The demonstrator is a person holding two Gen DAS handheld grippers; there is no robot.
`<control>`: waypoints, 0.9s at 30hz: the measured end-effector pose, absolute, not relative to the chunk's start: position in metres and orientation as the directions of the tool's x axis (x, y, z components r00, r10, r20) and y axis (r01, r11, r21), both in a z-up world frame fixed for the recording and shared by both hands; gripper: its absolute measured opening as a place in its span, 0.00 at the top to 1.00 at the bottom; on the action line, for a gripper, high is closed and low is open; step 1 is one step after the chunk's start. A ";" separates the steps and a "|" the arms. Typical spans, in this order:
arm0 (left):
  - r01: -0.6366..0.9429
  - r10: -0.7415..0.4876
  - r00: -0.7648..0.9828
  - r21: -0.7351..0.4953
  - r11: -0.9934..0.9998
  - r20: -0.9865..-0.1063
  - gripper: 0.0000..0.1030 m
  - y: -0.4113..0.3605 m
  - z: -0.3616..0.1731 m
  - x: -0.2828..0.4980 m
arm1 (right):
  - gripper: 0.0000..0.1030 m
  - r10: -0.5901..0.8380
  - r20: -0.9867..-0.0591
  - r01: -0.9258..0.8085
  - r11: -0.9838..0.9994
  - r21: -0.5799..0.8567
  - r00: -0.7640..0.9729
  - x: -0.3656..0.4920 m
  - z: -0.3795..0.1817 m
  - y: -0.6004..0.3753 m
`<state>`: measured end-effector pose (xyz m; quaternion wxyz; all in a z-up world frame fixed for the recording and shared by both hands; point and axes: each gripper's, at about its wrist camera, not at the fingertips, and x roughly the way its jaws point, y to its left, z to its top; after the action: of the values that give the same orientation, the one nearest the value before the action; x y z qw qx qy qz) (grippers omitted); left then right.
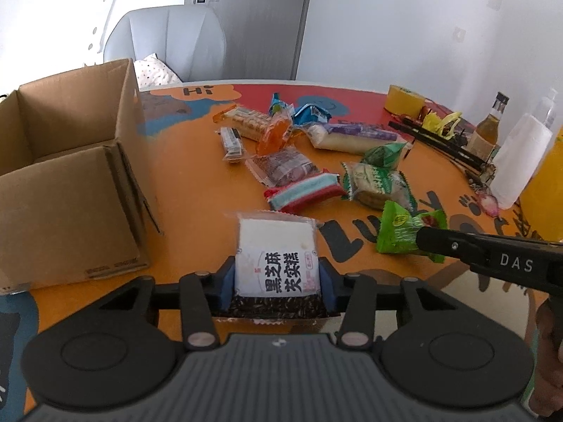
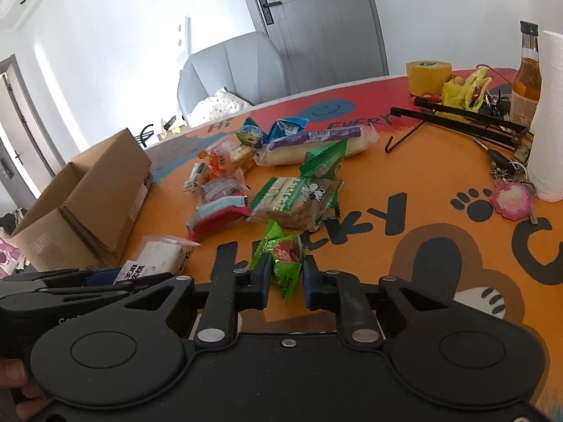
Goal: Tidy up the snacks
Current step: 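Carry both snacks over the cardboard box and open both tools to drop them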
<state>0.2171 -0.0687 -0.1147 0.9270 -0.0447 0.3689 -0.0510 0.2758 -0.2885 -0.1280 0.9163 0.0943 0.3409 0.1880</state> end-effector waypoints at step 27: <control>0.016 -0.094 0.823 -0.143 0.990 -0.560 0.56 -0.039 -0.054 0.173 | 0.85 0.465 -0.461 -0.366 0.884 0.293 0.755 0.251 -0.077 -0.263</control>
<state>0.1734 -0.0391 -0.0545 0.9525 -0.0663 0.2959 -0.0289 0.2506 -0.2631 -0.0773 0.9323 0.0926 0.2696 0.2229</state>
